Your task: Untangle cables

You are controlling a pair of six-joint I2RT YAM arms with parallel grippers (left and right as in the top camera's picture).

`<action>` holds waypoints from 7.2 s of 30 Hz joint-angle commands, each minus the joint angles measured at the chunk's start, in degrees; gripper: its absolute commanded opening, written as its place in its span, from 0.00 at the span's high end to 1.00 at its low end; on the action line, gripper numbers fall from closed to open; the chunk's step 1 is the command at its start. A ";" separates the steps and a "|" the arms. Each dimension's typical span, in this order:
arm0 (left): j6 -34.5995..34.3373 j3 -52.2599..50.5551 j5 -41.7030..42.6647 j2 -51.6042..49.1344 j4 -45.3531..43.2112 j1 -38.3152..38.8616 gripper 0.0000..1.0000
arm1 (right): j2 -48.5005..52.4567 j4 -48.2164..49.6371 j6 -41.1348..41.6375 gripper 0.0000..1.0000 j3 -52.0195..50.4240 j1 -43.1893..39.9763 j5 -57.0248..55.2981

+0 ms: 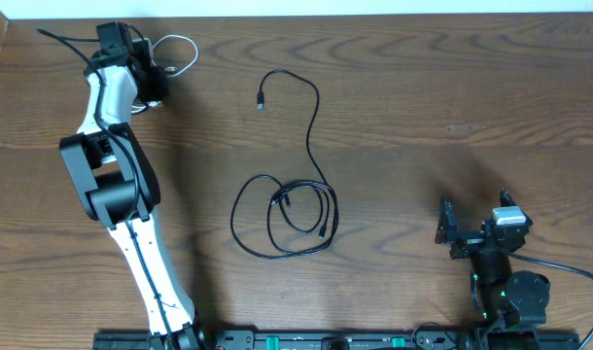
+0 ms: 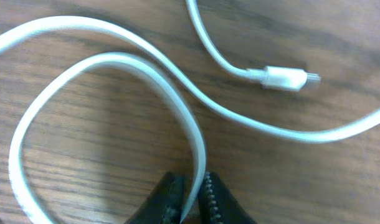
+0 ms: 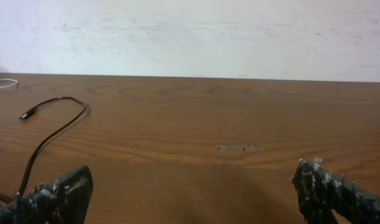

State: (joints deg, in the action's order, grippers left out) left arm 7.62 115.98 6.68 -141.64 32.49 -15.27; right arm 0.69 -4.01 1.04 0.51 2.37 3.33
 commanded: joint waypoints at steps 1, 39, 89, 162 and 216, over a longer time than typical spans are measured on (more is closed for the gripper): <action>0.33 -0.24 -1.42 1.51 -2.27 -0.85 0.92 | -0.33 -0.09 0.59 0.01 -0.20 0.24 -0.13; -8.55 3.28 19.08 10.75 0.48 6.47 0.02 | -0.33 -0.09 0.59 0.01 -0.20 0.24 -0.13; 0.52 2.95 27.17 28.15 44.68 17.42 0.02 | -0.31 -0.07 0.59 0.01 -0.20 0.24 -0.13; -33.24 -61.88 1.20 39.89 7.54 36.37 0.42 | -0.31 -0.07 0.59 0.01 -0.20 0.24 -0.13; -40.54 -39.30 7.63 99.93 -18.23 37.79 0.93 | -0.31 -0.07 0.59 0.01 -0.20 0.24 -0.13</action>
State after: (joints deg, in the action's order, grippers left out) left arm -29.63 76.25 13.67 -40.99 16.36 22.55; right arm 0.69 -3.99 1.04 0.51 2.37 3.33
